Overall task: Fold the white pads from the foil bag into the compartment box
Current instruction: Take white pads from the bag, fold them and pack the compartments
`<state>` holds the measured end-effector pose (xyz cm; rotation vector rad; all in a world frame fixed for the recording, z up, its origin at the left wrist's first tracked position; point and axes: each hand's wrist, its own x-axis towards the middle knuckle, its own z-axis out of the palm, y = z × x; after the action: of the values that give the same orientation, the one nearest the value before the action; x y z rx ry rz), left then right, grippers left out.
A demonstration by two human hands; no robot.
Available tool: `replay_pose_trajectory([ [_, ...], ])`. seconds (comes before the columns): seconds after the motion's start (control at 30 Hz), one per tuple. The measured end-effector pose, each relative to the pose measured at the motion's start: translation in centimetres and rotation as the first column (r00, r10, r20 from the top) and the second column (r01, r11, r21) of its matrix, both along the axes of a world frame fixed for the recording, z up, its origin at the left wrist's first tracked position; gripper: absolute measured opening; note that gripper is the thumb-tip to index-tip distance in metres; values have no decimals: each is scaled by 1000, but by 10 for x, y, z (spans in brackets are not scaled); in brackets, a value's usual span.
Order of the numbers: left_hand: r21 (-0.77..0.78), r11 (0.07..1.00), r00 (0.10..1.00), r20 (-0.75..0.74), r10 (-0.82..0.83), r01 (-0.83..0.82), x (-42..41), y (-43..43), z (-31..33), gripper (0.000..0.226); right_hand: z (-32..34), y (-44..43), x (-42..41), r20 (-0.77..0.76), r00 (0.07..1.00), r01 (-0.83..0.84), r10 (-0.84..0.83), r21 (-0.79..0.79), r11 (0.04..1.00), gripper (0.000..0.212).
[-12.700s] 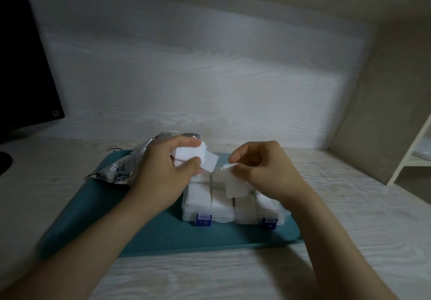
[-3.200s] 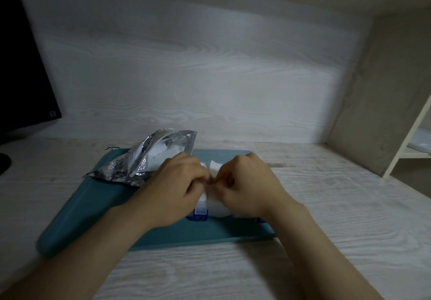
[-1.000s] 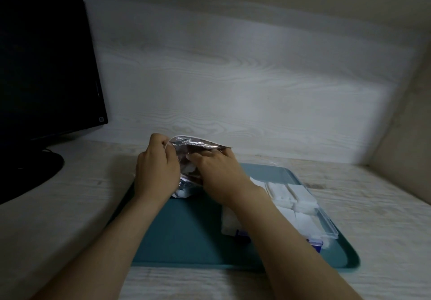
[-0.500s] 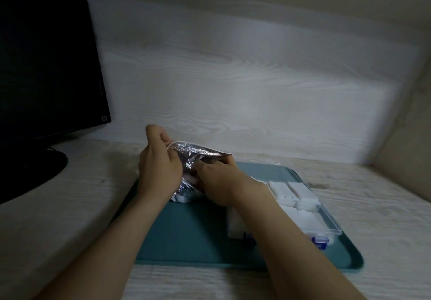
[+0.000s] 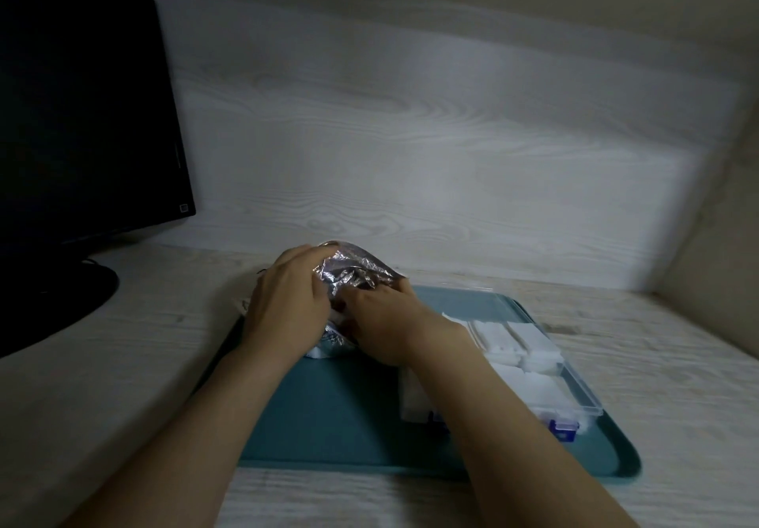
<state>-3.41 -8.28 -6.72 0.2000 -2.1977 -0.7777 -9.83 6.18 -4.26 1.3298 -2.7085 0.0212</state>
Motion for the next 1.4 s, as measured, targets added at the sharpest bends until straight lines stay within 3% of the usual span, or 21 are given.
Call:
replay_pose_trajectory([
  [0.17,-40,998,991,125,-43,48,5,7,4,77,4,1,5,-58,997,-52,44,-133,990,36],
  [0.27,-23,999,987,155,-43,47,5,6,5,83,5,0,6,-116,993,-47,35,-104,993,23],
  [0.47,-29,999,979,201,-39,46,5,6,4,74,2,-1,6,-126,992,-14,10,-35,999,20],
  [0.77,33,999,978,208,-26,20,5,8,5,71,4,-1,6,-147,989,1,-21,-135,991,23],
  [0.87,75,996,978,198,-67,53,5,10,5,71,1,-1,6,-128,992,4,-13,-66,998,22],
  [1.07,56,994,982,162,-97,89,4,9,2,68,0,-3,6,-44,999,16,-13,77,997,39],
  [1.23,12,996,984,153,-89,88,0,5,-1,76,4,-2,6,-100,994,26,-31,-49,998,25],
  [1.4,19,997,977,201,-75,72,-1,6,-2,76,1,-4,4,-62,997,27,-36,-137,990,22],
])
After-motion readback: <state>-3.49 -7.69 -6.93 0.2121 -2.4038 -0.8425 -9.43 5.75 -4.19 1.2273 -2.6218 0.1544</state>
